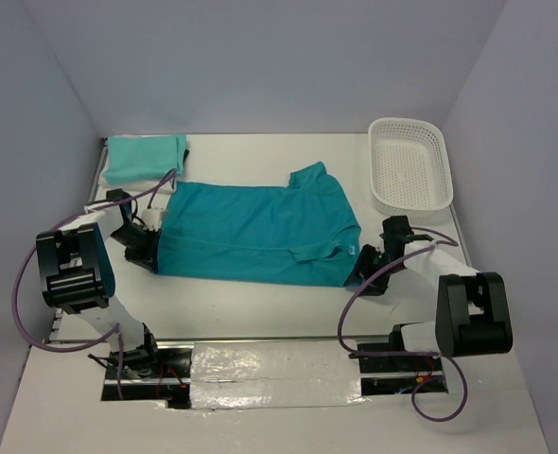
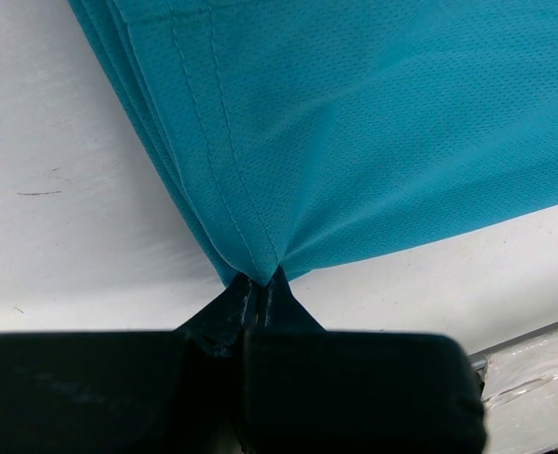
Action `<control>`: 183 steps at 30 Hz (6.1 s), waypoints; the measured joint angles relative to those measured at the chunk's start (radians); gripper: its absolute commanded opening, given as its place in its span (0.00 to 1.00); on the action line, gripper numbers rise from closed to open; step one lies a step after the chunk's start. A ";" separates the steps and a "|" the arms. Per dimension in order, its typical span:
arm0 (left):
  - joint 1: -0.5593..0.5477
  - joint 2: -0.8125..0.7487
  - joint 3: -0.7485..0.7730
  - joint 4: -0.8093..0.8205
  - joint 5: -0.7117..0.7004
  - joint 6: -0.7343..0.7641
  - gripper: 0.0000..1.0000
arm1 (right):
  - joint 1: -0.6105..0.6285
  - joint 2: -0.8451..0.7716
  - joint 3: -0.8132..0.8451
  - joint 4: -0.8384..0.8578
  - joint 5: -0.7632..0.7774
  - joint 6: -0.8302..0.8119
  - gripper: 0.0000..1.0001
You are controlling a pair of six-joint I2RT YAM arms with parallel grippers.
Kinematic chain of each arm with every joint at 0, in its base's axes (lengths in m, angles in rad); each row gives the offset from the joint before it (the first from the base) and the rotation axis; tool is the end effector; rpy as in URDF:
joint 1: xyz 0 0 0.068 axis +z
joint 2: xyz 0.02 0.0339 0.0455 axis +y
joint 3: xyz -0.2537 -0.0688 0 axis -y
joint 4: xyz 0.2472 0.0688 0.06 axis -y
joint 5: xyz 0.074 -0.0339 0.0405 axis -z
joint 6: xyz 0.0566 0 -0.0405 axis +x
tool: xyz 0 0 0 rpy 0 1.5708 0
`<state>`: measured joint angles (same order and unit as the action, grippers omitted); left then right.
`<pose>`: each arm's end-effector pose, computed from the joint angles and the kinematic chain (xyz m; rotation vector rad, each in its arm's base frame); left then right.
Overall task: Fold and stack the t-shirts
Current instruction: Fold the flattened tshirt in 1/3 of the way
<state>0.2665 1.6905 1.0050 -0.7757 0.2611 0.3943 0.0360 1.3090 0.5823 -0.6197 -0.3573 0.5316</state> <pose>0.2872 0.0633 0.1274 0.2087 2.9302 -0.3126 0.2064 0.0272 0.1153 0.6691 2.8908 0.6079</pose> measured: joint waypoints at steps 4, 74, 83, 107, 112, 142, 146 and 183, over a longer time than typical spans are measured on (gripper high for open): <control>0.000 -0.023 -0.013 -0.006 -0.007 0.026 0.00 | 0.001 0.049 -0.018 0.052 -0.034 0.036 0.05; -1.273 0.224 0.306 0.317 -0.066 0.274 0.00 | 0.027 0.227 0.254 0.023 -0.242 -0.160 0.38; -1.210 0.224 0.358 0.287 -0.079 0.172 0.00 | 0.037 0.214 0.256 -0.011 -0.222 -0.165 0.42; -1.000 0.332 0.450 0.260 0.104 -0.100 0.03 | 0.184 0.005 0.111 0.044 -0.198 -0.091 0.00; -0.991 0.332 0.447 0.269 0.116 -0.138 0.03 | 0.195 0.119 0.113 0.147 -0.210 -0.026 0.00; -0.840 0.334 0.441 0.251 0.149 -0.235 0.40 | 0.135 0.433 0.303 0.409 -0.142 0.201 0.00; -0.813 0.327 0.477 0.220 0.175 -0.238 0.42 | 0.136 0.418 0.372 0.339 -0.116 0.150 0.31; -0.001 -0.108 -0.161 -0.101 -0.212 0.102 0.00 | 0.139 -0.155 -0.134 0.085 0.067 0.185 0.00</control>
<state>0.2657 1.5829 0.8444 -0.8772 0.0494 0.4961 0.1749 1.1538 0.4484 -0.5346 -0.2901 0.7170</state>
